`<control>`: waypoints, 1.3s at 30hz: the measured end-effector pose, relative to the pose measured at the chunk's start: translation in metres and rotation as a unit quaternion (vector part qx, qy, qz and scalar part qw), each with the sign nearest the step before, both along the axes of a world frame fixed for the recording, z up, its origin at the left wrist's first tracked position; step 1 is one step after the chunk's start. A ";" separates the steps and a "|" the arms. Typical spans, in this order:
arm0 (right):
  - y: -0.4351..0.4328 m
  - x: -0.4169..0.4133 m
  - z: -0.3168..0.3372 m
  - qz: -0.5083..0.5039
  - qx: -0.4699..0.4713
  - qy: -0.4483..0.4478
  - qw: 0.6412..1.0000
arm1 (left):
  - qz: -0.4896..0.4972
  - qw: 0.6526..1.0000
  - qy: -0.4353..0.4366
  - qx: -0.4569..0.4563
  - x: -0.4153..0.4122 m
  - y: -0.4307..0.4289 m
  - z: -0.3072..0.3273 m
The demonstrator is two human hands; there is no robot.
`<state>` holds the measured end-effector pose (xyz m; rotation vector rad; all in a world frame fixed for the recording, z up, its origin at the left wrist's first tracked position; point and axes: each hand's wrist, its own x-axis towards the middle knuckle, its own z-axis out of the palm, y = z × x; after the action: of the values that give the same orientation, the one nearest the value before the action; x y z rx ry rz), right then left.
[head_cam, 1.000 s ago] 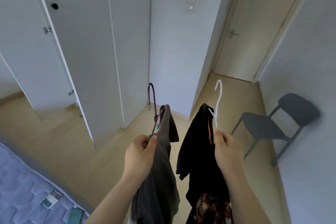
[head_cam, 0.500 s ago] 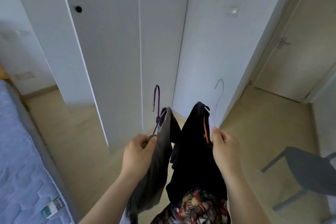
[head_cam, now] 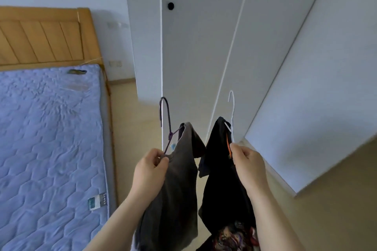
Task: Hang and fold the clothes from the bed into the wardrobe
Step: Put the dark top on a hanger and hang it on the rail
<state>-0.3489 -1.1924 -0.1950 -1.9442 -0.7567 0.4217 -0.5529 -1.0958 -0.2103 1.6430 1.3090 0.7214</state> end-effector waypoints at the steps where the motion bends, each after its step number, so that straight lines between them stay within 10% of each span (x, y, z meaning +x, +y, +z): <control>1: 0.015 -0.002 -0.001 0.012 -0.010 0.000 1.000 | 0.005 1.000 0.006 -0.001 -0.003 0.012 -0.002; 39: 0.509 -0.060 0.002 0.349 0.048 0.027 0.935 | 0.303 0.952 -0.043 0.026 -0.053 0.371 0.015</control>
<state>-0.4092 -0.6836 -0.1931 -1.5164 -1.4035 0.8394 -0.6057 -0.7251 -0.1954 1.2234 1.7601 1.1821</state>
